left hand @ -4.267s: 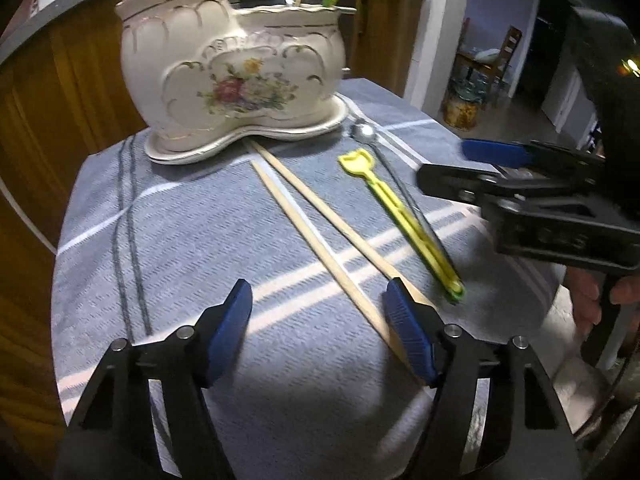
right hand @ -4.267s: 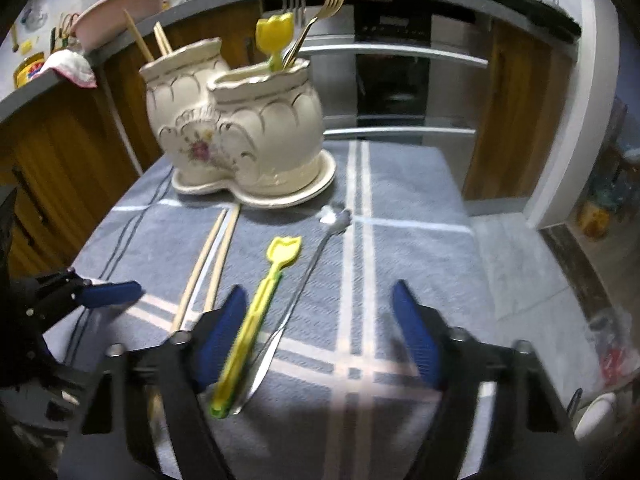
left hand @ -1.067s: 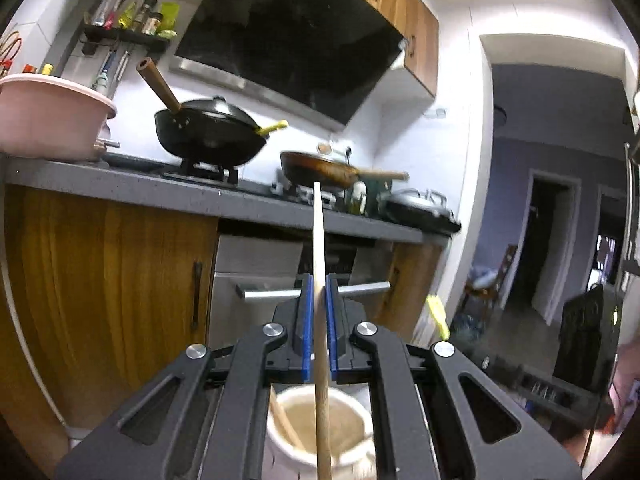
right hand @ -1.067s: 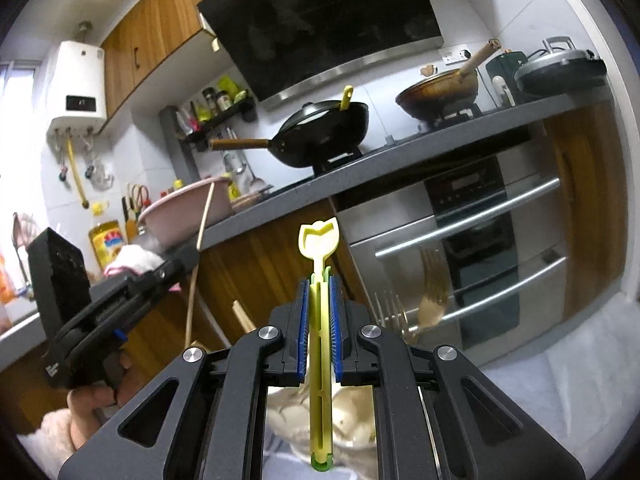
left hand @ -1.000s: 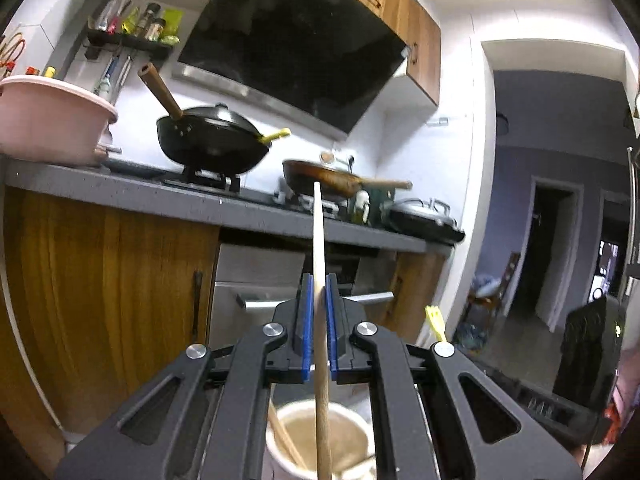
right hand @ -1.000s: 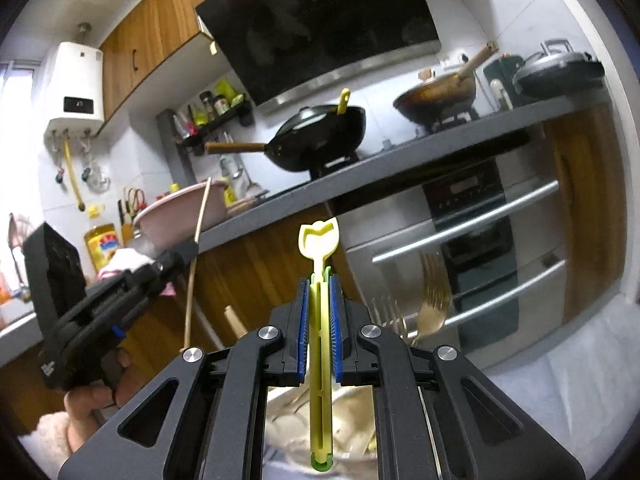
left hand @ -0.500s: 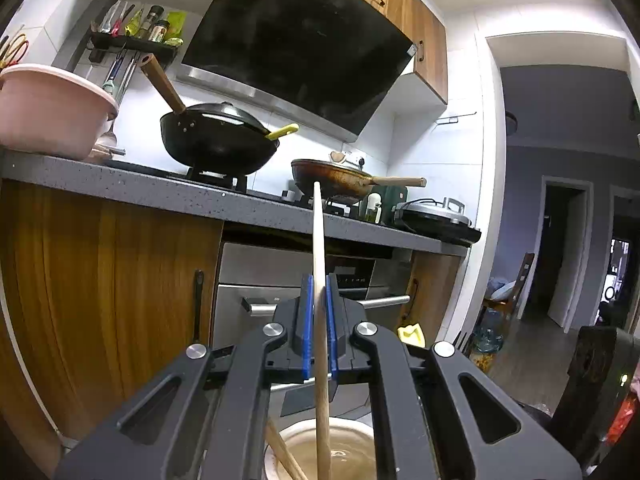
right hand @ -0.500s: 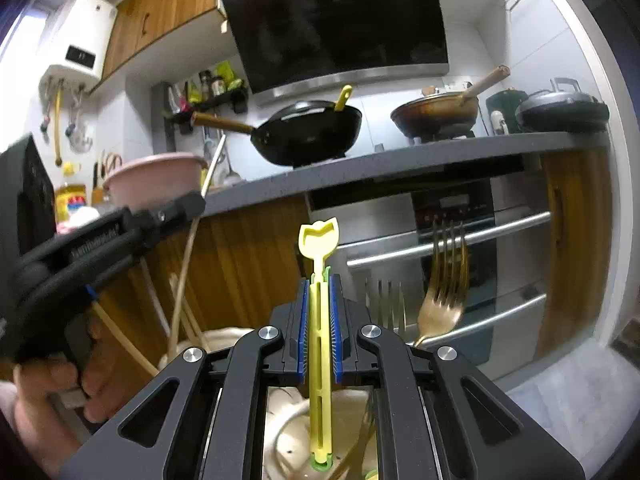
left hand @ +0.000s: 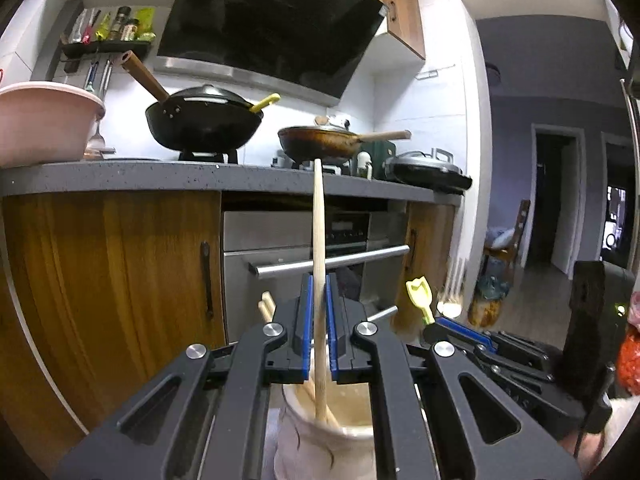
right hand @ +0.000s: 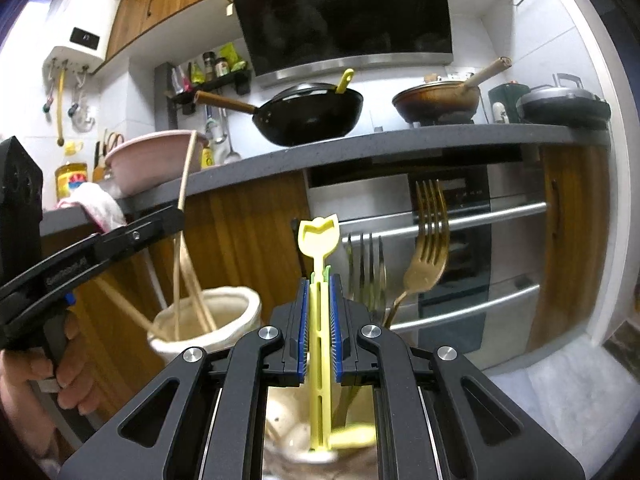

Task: Organize utensils
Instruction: 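Lift the chopstick with the left tool while the right tool carries the yellow spoon to the holder, then drop chopstick into larger cup with left tool while right tool drops spoon into smaller cup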

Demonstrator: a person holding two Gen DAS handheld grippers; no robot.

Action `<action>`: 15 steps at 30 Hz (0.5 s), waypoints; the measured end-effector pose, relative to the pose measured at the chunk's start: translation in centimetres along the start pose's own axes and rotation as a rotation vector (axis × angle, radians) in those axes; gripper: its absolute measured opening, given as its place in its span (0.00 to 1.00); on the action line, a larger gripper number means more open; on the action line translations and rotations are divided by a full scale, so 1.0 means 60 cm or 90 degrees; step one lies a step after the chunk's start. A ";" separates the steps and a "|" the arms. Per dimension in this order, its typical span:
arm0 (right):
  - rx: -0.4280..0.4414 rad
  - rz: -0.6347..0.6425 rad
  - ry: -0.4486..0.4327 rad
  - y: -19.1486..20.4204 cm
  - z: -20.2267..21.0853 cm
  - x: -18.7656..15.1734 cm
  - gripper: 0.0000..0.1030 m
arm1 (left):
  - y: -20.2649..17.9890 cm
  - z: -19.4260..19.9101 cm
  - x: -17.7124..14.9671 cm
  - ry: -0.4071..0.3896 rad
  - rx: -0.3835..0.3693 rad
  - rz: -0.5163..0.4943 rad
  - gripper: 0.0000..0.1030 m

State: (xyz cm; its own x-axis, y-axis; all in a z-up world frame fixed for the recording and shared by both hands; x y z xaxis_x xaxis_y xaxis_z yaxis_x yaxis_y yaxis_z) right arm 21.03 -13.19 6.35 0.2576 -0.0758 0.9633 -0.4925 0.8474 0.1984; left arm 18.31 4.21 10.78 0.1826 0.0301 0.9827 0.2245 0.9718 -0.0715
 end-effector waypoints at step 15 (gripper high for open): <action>-0.001 -0.007 0.034 -0.001 0.036 -0.010 0.13 | 0.002 0.030 0.001 0.042 -0.002 -0.004 0.07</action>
State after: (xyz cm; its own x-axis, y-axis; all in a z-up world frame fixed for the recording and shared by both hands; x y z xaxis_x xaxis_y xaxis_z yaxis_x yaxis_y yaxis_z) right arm 19.13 -14.35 6.15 0.3069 -0.0563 0.9501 -0.4884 0.8475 0.2080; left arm 16.64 4.78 11.16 0.2436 0.0084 0.9698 0.2296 0.9710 -0.0661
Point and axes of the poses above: each gripper's, at about its wrist camera, not at the fingertips, and z roughly against the way its jaws point, y to its left, x to its top, the point moved 3 cm from there along -z, roughly the way its jaws point, and after that the axes turned 1 degree about -z, right-handed, at the moved point
